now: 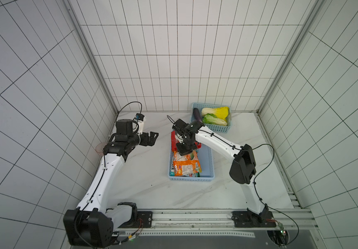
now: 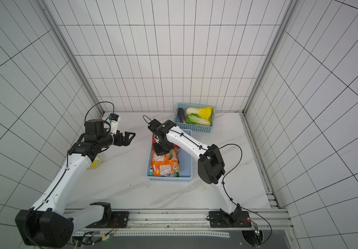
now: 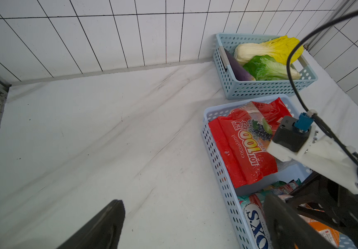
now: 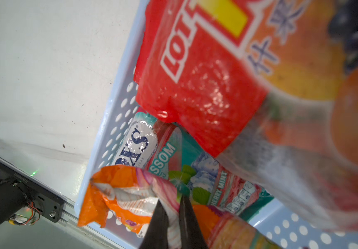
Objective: Put the candies in the basket
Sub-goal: Place the candy in the basket.
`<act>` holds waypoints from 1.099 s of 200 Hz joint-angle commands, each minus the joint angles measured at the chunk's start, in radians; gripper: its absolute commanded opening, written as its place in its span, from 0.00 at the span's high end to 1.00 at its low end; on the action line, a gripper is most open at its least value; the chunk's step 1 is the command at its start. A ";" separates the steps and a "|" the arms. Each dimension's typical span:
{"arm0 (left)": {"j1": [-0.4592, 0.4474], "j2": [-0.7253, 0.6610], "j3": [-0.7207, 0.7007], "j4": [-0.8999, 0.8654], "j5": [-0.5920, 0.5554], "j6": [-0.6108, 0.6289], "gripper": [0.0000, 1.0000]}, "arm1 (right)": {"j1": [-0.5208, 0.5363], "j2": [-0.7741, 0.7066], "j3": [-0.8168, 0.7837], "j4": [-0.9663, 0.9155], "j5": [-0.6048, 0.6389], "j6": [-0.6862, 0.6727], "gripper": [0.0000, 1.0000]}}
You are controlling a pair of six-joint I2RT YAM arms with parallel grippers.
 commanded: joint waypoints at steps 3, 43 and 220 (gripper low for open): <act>-0.011 -0.020 -0.006 0.019 0.002 0.009 0.02 | -0.015 -0.023 0.049 -0.020 -0.019 0.089 1.00; -0.007 -0.018 0.002 0.007 -0.004 0.010 0.02 | -0.027 -0.032 0.058 -0.019 -0.067 0.151 1.00; 0.009 -0.020 0.015 -0.009 0.031 -0.002 0.02 | 0.059 -0.185 -0.057 0.041 0.180 0.013 0.48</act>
